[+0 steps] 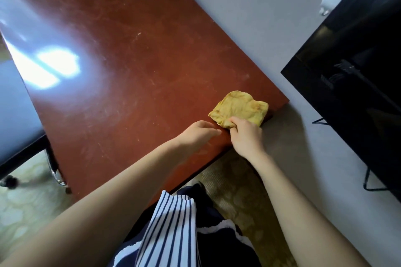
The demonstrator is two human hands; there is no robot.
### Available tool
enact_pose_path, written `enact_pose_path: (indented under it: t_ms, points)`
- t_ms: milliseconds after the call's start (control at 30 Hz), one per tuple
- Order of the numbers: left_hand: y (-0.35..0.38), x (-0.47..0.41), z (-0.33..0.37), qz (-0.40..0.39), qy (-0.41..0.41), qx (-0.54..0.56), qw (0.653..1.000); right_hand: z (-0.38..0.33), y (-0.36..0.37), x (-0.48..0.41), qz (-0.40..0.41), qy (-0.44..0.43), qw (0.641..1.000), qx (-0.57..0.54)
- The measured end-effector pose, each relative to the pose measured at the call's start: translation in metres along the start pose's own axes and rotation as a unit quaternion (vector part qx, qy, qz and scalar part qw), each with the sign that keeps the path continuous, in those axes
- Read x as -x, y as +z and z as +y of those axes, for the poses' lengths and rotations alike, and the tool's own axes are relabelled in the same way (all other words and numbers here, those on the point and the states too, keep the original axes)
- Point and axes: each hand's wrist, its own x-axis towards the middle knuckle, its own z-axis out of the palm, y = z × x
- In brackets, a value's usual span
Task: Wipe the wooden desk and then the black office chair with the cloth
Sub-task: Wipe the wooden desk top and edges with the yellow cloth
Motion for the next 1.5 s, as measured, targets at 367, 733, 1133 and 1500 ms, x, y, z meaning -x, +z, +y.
enact_pose_path:
  t_ms: [367, 733, 1133, 1500]
  points:
    - [-0.036, 0.016, -0.022, 0.152, 0.066, 0.054, 0.985, -0.073, 0.026, 0.033, -0.088, 0.060, 0.868, -0.484]
    - [-0.057, 0.038, -0.021, 0.161, 0.196, 0.150, 0.956, -0.095, -0.003, 0.018, -0.013, 0.082, 0.815, -0.573]
    - [-0.067, 0.067, -0.020, -0.046, 0.107, 0.440, 0.890, -0.097, -0.003, 0.058, 0.025, -0.284, 0.919, -0.273]
    - [-0.052, 0.062, -0.005, 0.035, 0.176, 0.102, 0.978, -0.034, 0.011, 0.060, -0.016, 0.121, 0.711, -0.693]
